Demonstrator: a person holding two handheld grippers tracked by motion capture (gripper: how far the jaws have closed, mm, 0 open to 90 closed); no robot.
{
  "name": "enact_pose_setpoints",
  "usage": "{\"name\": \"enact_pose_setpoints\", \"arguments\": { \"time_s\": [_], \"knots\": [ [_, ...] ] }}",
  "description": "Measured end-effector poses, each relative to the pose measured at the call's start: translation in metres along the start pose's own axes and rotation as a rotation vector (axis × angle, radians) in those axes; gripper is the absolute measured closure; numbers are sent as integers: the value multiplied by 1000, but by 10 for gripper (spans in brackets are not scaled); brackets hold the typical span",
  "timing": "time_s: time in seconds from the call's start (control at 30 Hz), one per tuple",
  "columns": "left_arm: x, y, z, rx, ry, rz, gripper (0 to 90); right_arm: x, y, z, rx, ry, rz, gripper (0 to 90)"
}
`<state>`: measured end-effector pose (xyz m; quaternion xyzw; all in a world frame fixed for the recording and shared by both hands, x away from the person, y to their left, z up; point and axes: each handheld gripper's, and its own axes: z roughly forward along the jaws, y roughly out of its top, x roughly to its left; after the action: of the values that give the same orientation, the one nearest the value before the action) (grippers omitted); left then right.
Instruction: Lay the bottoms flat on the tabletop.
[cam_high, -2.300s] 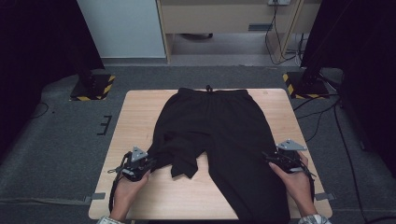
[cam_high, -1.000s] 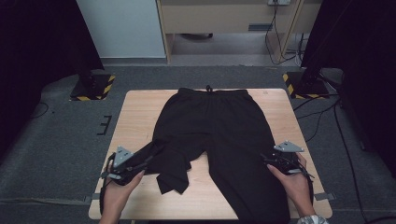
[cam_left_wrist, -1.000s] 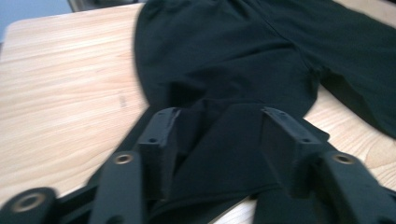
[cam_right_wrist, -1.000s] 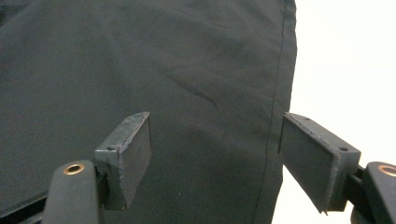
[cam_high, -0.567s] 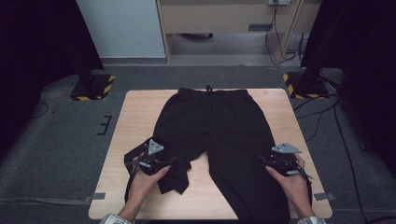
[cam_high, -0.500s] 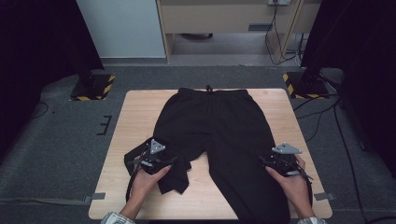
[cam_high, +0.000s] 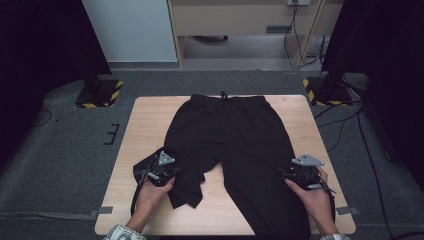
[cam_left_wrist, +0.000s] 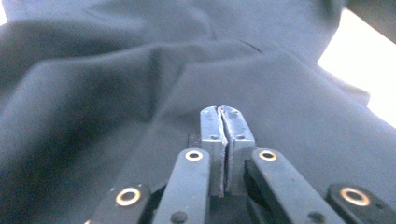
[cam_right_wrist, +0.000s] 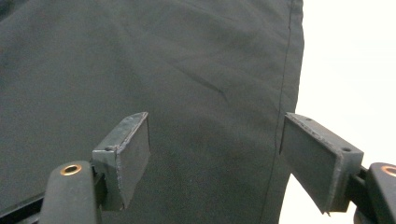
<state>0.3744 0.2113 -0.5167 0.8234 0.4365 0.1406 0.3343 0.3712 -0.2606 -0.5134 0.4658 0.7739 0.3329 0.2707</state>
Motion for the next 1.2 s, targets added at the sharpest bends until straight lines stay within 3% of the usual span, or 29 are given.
{"name": "enact_pose_setpoints", "arguments": {
  "time_s": [0.17, 0.3, 0.33, 0.5, 0.63, 0.73, 0.8, 0.9, 0.97, 1.03, 1.1, 1.2],
  "knots": [
    [-7, -9, -13, 12, -28, 24, 893, -2, 0, -1, -3, -3, 8, 246],
    [-12, -19, -30, 10, -51, 47, 894, -4, 0, -1, -6, -4, 8, 246],
    [-13, -27, -41, 1, -63, 40, 894, -4, 0, -2, -5, -6, 11, 246],
    [-13, -48, -67, -12, -52, 49, 894, -5, 0, -2, -5, -8, 3, 246],
    [-9, -50, -73, -53, -46, 35, 891, -4, 0, -1, -6, -13, 6, 245],
    [-11, -45, -70, -68, -37, 54, 870, -3, 0, -1, -4, -13, 7, 245],
    [-11, -32, -58, -112, 4, 43, 719, -2, 1, 0, -2, -12, -2, 245],
    [-8, -19, -46, -142, 22, 24, 524, -1, 0, 2, 3, -10, -6, 244],
    [-4, -14, -33, -128, 41, 18, 411, 1, 1, 2, 4, -7, -8, 242],
    [3, -9, -21, -122, 42, -12, 357, 2, 1, 2, 5, -3, -13, 241],
    [5, -7, -17, -117, 45, -17, 310, 2, 1, 2, 4, -1, -12, 240],
    [13, -2, 3, -86, 29, -37, 265, 3, 1, 3, 4, 0, -13, 238]
  ]
}}
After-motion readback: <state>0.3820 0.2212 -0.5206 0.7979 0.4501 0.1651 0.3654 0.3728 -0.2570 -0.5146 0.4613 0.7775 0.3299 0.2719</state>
